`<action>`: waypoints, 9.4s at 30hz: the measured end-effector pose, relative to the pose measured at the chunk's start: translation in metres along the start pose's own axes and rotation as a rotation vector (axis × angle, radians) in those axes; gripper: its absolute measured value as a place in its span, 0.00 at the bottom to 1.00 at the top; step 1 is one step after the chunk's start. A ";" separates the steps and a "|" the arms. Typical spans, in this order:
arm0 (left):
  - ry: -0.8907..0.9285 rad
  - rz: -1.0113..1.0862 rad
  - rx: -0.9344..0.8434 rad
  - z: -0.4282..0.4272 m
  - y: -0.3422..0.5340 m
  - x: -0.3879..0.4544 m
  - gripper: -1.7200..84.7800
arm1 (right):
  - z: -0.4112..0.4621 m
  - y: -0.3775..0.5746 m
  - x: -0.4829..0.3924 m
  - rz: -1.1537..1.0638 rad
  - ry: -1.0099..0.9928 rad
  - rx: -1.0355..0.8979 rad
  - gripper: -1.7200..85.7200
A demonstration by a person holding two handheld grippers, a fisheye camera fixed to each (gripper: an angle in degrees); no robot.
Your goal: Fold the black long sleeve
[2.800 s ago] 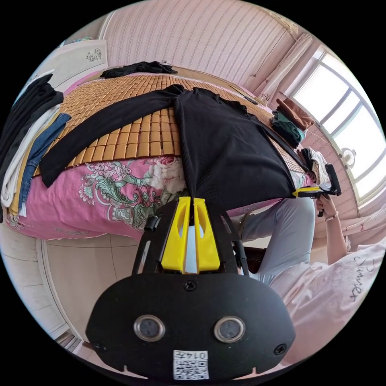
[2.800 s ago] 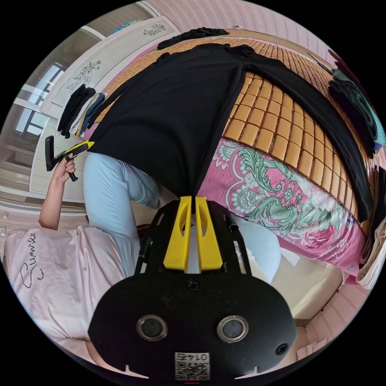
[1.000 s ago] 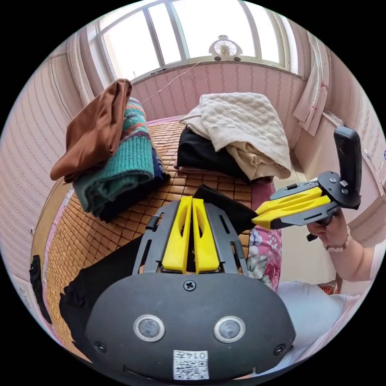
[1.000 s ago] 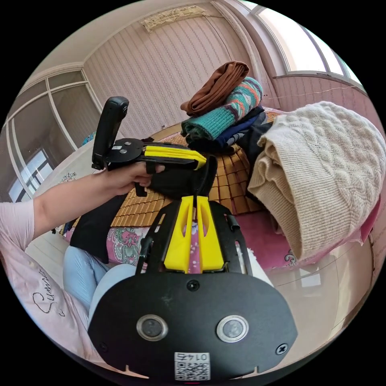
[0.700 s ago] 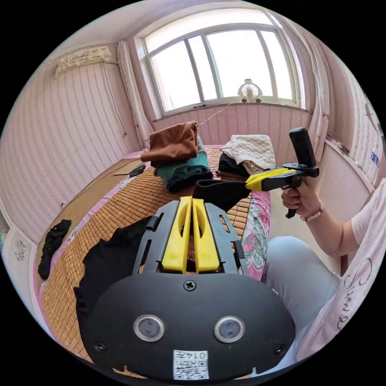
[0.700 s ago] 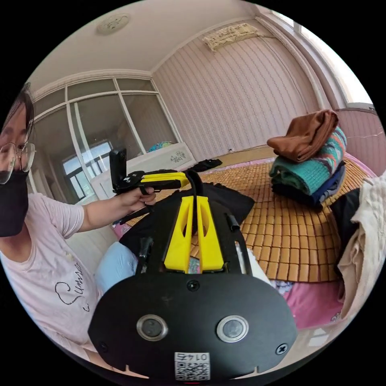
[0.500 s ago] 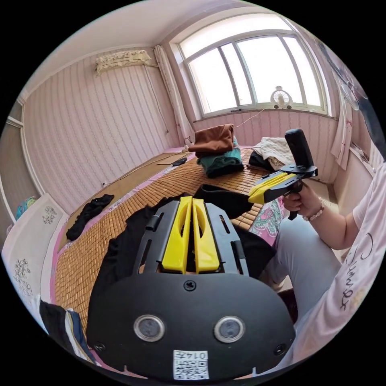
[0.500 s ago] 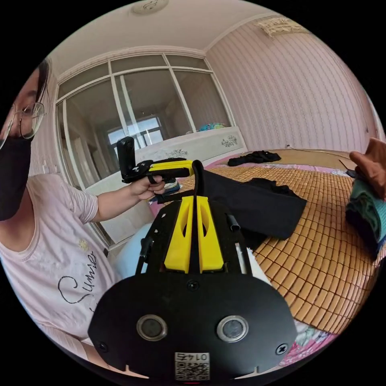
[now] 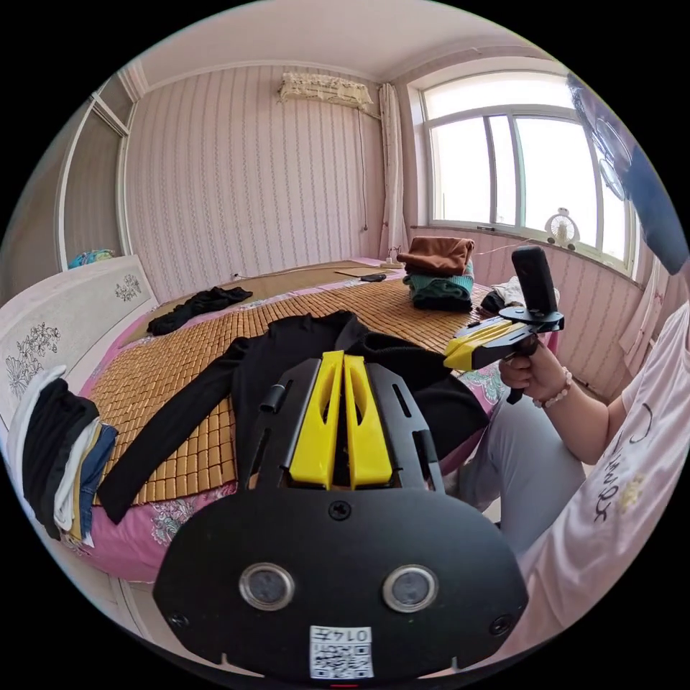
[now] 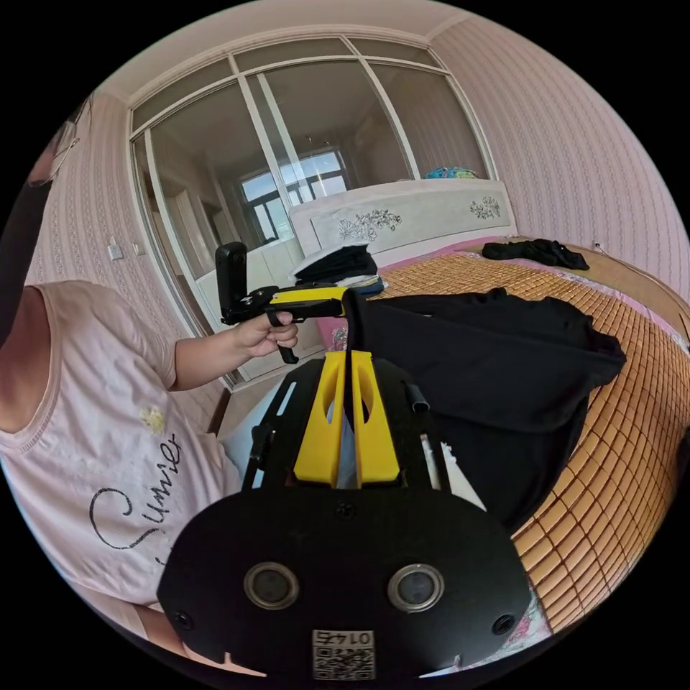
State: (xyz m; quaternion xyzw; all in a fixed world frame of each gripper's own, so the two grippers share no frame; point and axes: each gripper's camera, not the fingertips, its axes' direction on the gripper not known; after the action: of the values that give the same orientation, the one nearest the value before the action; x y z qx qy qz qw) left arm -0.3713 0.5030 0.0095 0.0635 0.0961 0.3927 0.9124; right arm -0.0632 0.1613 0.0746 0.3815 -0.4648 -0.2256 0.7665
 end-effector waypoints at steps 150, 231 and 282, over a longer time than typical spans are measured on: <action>-0.531 -0.803 -0.028 -0.112 0.215 -0.435 0.03 | 0.728 -0.251 -0.021 -0.312 0.192 -0.691 0.08; 0.102 0.264 -0.451 0.261 -0.081 -0.265 0.01 | 0.390 -0.308 0.514 0.527 0.284 -0.421 0.02; 0.162 0.204 -0.487 0.256 -0.050 -0.296 0.02 | 0.108 -0.006 0.182 0.738 0.401 -0.449 0.02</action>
State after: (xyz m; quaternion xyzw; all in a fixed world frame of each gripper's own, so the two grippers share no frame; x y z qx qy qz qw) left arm -0.4771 0.2427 0.2860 -0.1801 0.0647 0.4978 0.8459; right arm -0.0738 -0.0105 0.1983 0.0516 -0.3518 0.0448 0.9336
